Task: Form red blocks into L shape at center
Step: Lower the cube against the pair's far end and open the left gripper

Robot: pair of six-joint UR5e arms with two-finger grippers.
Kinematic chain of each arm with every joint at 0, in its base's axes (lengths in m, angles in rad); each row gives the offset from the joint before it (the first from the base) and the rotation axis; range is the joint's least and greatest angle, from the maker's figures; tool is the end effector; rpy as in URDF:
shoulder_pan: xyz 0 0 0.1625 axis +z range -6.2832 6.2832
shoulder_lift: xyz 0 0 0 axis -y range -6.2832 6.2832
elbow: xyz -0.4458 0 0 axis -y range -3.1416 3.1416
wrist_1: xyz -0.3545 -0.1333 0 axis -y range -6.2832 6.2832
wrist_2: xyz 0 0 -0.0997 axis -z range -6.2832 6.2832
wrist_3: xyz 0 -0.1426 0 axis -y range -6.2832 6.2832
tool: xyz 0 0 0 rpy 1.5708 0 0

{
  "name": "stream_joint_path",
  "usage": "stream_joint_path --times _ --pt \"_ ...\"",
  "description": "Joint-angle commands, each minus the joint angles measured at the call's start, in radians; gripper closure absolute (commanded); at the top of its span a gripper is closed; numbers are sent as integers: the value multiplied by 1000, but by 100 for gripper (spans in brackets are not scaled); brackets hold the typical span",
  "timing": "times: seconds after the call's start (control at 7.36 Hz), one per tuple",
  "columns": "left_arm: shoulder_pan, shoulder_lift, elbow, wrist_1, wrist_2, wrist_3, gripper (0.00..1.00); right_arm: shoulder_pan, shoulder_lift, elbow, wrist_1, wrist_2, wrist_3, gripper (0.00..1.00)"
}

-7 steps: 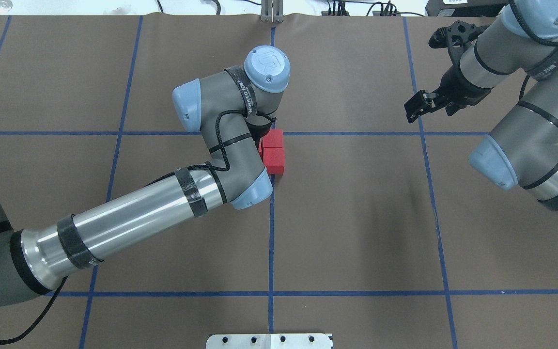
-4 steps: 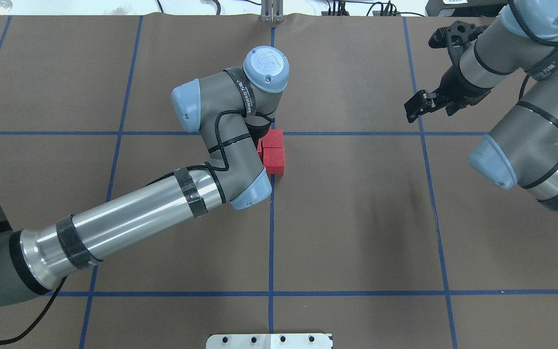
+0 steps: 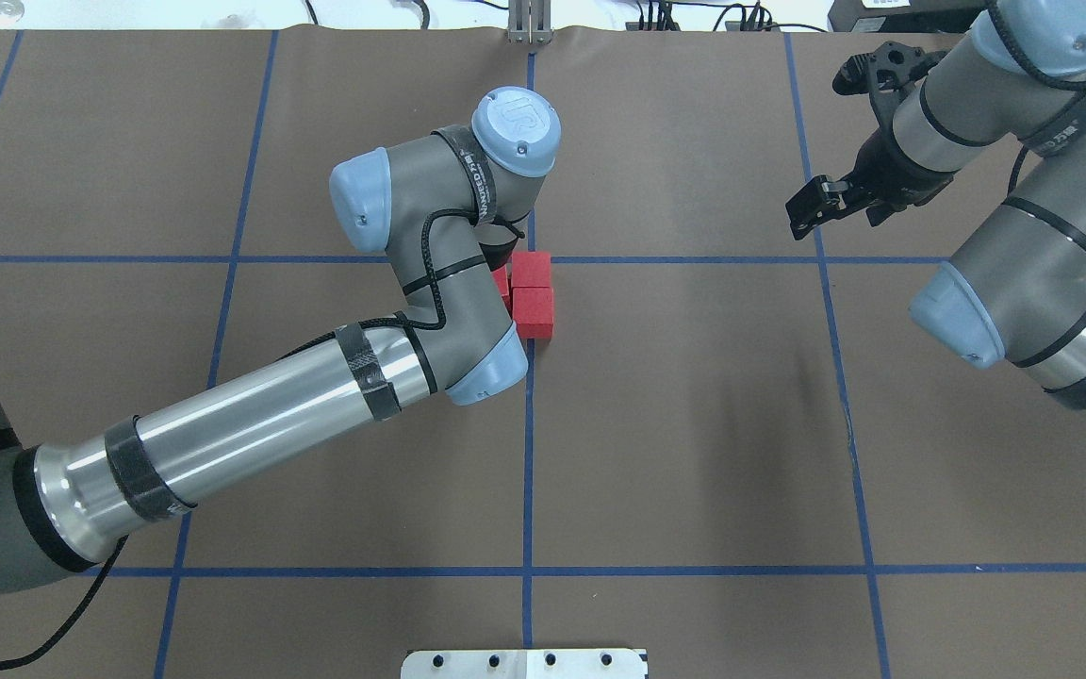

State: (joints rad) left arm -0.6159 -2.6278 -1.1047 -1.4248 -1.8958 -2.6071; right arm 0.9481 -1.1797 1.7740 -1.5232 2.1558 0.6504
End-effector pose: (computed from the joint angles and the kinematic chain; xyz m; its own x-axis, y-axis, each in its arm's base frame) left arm 0.6274 -0.5516 0.2632 0.0008 -0.9996 0.0288 0.8558 -0.0142 -0.5172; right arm -0.3142 -0.5311 0.4117 0.6684 -0.2067 0.7145 0.0785 0.9748 0.2087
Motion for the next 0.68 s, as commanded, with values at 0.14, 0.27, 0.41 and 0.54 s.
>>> stream_joint_path --times 0.14,0.27,0.41,0.54 --pt "-18 14 -3 20 7 5 58 0 2 -2 0 -1 0 1" --pt "-19 15 -4 20 7 7 87 0 2 -1 0 -1 0 1" --pt "-19 20 -12 20 7 13 100 0 2 -1 0 -1 0 1" --pt "-16 43 -44 20 4 22 100 0 2 1 0 -2 0 1"
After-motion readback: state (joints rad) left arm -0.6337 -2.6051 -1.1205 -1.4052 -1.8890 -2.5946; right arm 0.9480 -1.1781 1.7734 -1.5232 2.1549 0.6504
